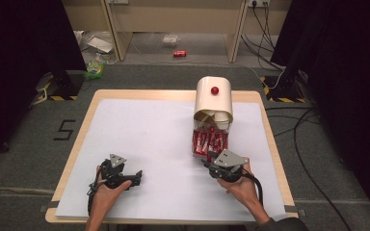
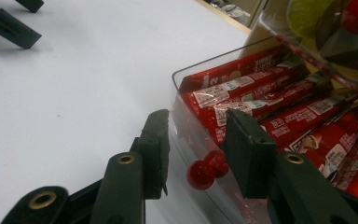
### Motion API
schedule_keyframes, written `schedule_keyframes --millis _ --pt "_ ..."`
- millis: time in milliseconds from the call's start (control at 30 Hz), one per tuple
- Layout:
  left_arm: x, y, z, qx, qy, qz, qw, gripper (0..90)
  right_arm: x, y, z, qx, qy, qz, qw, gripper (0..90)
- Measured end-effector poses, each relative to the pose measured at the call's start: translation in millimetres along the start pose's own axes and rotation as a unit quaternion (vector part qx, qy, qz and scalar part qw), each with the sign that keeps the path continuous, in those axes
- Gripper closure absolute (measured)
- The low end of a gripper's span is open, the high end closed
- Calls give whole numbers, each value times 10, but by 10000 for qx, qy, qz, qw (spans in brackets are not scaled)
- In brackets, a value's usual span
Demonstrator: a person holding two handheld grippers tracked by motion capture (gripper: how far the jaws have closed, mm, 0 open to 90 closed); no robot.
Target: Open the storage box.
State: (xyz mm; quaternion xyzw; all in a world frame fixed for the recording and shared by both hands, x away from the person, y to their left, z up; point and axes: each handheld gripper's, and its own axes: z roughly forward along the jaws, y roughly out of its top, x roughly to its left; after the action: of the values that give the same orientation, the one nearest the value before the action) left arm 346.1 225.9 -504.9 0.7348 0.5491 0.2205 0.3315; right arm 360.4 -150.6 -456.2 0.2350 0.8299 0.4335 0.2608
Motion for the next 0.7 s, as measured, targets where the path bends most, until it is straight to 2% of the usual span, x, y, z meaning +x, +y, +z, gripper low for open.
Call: schedule_keyframes --millis 433,567,700 --pt "0 0 -1 -4 0 -4 10000 4 89 -57 -38 194 138 -13 9997 647" --pt "0 0 0 -3 1 -3 10000 4 123 -76 -57 207 187 -68 9996 646" --pt "-1 0 0 -3 3 -1 10000 4 142 -86 -86 209 209 -21 9996 643"
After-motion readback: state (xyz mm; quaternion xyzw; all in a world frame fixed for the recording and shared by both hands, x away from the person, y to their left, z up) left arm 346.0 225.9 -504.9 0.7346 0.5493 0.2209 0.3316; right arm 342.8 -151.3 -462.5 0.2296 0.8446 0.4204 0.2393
